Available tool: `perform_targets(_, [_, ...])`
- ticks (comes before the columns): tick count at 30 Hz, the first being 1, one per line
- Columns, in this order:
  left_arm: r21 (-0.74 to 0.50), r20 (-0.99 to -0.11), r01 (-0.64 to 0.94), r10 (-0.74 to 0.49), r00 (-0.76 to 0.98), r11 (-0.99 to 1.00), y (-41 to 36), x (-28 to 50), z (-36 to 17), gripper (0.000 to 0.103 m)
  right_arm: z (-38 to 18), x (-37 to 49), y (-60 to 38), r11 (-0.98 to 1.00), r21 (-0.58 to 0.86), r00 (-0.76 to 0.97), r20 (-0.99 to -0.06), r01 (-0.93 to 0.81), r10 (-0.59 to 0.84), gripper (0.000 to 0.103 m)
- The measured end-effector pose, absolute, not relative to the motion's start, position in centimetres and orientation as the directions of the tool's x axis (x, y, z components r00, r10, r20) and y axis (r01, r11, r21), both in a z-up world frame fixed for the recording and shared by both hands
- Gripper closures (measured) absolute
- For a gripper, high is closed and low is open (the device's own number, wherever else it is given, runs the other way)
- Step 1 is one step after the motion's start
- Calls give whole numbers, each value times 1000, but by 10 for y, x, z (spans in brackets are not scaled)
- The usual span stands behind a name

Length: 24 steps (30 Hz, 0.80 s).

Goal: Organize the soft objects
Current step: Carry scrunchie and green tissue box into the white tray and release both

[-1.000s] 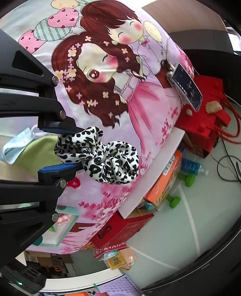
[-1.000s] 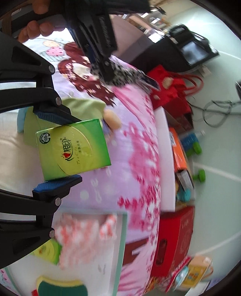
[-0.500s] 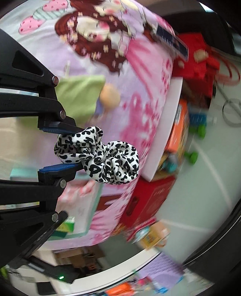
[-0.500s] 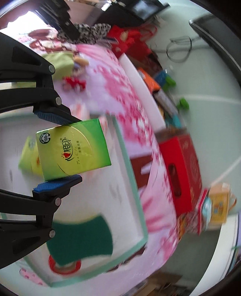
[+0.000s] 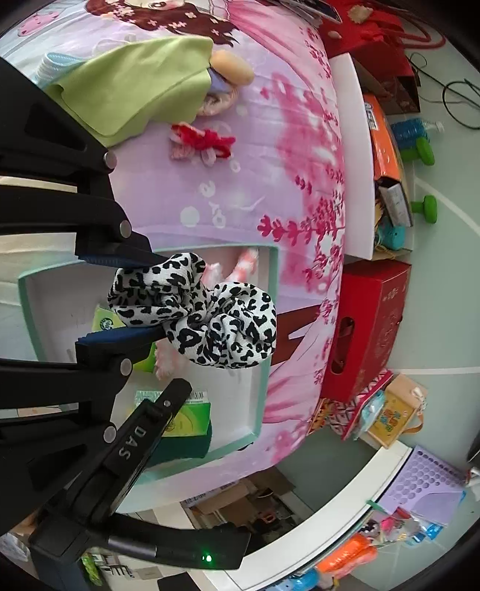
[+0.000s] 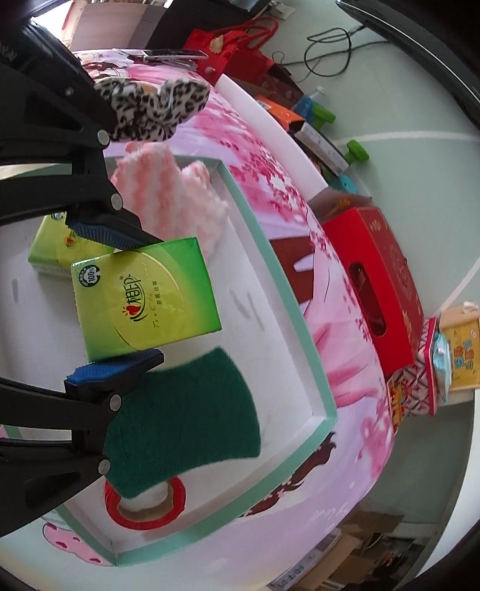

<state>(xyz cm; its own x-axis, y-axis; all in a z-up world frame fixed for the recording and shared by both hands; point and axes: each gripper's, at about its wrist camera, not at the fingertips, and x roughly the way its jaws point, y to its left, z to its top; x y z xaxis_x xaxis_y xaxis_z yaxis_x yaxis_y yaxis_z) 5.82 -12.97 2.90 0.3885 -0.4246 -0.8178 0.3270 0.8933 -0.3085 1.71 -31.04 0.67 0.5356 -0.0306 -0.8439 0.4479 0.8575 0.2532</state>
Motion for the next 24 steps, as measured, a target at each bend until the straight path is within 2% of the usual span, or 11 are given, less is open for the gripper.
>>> perform_targets(21, [-329,-826,336,-441,350,883,-153,82,-5,73,3,12,-332,826,265,533,-844,498,-51,48])
perform_targets(23, [-335,-831,330,-442,339,883,-152,82,-6,71,3,12,-332,824,269,535,-844,499,-48,48])
perform_targets(24, [-337,-831,330,-444,335,882,-152,82,-5,66,3,11,-333,823,270,536,-843,499,-48,48])
